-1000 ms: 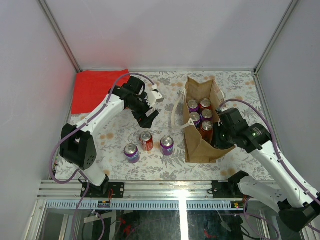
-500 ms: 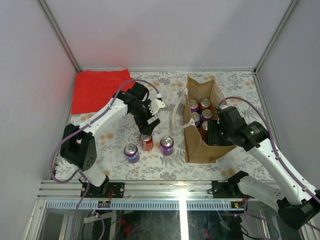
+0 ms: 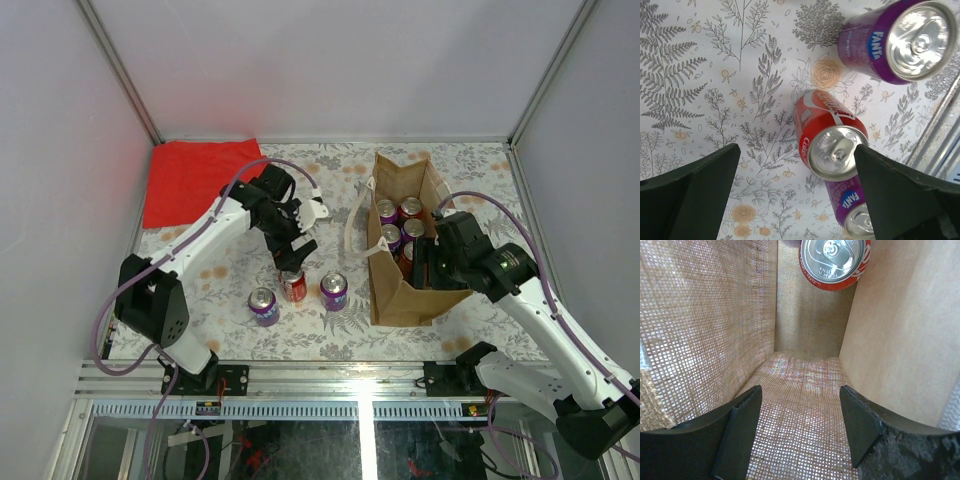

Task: Place the beverage into the canvas bag
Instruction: Pick up the drink from the center of the board.

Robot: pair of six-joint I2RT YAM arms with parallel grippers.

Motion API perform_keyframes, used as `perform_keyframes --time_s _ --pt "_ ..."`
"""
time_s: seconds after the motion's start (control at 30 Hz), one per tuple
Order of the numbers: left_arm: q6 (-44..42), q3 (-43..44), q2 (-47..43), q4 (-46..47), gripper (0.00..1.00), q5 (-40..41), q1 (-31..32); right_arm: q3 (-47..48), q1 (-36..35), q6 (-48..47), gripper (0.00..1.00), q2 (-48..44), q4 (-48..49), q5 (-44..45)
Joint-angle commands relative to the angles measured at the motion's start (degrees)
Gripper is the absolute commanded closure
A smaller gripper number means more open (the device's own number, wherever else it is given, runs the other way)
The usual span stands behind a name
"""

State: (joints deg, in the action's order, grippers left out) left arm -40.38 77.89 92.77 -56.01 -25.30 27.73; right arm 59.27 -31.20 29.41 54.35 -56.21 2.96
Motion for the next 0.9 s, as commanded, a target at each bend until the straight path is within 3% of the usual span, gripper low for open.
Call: perform_keyframes --time_s 0.0,0.27,0.87 --pt "-2.9 3.5 -3.5 -4.0 0.03 -3.7 0.3 -0.7 -0.5 0.1 0.29 -1.1 -1.1 0.9" --pt "-5.8 3.3 -3.5 -8.9 0.02 -6.4 0.7 -2.4 -0.5 1.3 0.28 -2.1 0.1 0.3" --pt "0.3 -5.9 -2.4 4.1 0.01 0.2 3.4 -2.4 -0.5 3.5 0.28 -3.8 -1.3 1.7"
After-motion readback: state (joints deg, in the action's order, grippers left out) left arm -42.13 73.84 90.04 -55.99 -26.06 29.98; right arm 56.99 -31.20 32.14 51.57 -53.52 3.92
